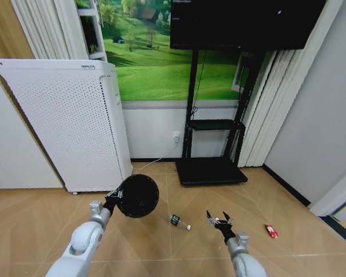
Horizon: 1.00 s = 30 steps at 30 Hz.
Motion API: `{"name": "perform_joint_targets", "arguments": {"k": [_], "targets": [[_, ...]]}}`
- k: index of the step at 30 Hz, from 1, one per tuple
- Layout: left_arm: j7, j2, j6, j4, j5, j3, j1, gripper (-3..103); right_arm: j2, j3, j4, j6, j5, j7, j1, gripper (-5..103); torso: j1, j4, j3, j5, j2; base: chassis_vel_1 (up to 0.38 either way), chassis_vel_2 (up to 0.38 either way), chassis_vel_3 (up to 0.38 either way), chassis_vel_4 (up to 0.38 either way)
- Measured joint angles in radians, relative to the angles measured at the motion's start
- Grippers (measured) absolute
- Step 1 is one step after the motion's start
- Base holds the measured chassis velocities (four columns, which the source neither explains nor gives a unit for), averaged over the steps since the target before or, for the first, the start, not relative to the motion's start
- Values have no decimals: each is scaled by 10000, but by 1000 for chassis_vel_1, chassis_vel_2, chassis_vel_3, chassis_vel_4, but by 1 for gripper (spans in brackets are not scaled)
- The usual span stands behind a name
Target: Pick up the trash bin and place the garbage on the floor into it.
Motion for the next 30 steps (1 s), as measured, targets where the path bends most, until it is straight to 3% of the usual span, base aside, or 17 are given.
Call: {"name": "perform_joint_targets", "arguments": {"k": [6,16,30], "targets": [[-4,152,-13,68,-20,247,-345,7,-77,-7,-350,-147,-435,-338,-25,100,0,-1,-1,1,0,0,0,0,0],[-8,193,8,230,75,722,-457,7,-76,-22,-769,328,-630,-304,-63,100,-1,0,-2,1,1,-18,24,27,-30],[-121,194,150,142,172,1136,-434,7,-84,-42,-730,715,-711,-172,-279,100,0,1,0,7,1,-201,200,210,-206]]}}
